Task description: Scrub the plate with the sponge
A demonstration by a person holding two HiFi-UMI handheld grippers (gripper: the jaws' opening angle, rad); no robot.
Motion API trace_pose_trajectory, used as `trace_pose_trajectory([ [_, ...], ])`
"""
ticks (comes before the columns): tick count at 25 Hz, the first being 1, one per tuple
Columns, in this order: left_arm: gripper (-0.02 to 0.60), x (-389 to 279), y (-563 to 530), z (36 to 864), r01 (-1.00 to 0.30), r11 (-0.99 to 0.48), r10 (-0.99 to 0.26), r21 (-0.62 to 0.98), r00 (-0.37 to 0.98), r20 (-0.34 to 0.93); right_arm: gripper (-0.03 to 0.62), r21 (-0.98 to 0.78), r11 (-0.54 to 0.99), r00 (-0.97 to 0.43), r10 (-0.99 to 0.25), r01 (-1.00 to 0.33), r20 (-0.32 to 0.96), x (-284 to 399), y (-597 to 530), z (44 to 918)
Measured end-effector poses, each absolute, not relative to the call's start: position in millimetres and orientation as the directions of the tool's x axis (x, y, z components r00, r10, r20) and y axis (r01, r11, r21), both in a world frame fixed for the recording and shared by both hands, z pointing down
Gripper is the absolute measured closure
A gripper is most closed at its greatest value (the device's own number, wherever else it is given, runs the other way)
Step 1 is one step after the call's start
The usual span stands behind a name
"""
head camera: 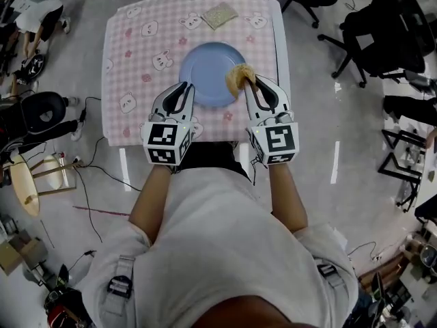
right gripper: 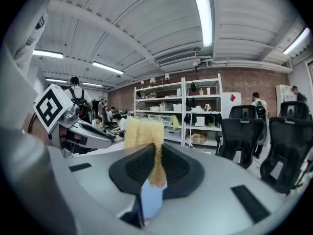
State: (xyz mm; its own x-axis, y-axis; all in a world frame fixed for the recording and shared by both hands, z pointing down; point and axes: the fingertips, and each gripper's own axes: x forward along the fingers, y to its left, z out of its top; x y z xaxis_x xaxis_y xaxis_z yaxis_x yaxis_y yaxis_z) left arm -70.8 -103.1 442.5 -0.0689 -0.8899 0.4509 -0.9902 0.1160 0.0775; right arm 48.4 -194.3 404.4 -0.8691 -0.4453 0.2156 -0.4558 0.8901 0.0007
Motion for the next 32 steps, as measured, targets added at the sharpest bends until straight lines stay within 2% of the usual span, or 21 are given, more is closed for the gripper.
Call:
trace_pose_trajectory([
  [6,0.522,-118.2,-103.9,499.6,-0.945,0.234,-0.845,0.229,-0.08,0.529,0.549,-0.012,0.927,-0.887,-0.355,-0.375,0.294,4.2,-206.5,437.7],
  [10,0.522,-148.8,-109.5,538.3,-0.888,0.289,-0.823,0.356,-0.04,0.567,0.548,-0.008,0.935,-0.871,-0.328,-0.356,0.365,-17.0,-217.8,464.6],
  [14,0.52,-176.4,-112.3,575.3,-0.89,0.301,-0.772,0.343,-0.016,0.635,0.548,-0.009,0.942,-0.849,-0.297,-0.334,0.436,-41.9,-232.0,490.8],
  [20,0.498,-184.3,-117.7,624.6,-0.866,0.257,-0.717,0.43,0.128,0.686,0.548,-0.041,0.956,-0.796,-0.217,-0.29,0.564,-62.6,-238.6,539.7],
  [25,0.44,-180.2,-129.5,646.4,-0.847,0.208,-0.684,0.49,0.233,0.692,0.548,-0.059,0.95,-0.772,-0.213,-0.307,0.599,-65.7,-249.7,559.3],
  [32,0.442,-170.3,-129.1,671.5,-0.818,0.286,-0.656,0.499,0.213,0.725,0.548,-0.092,0.959,-0.751,-0.147,-0.266,0.643,-60.6,-248.3,584.1],
])
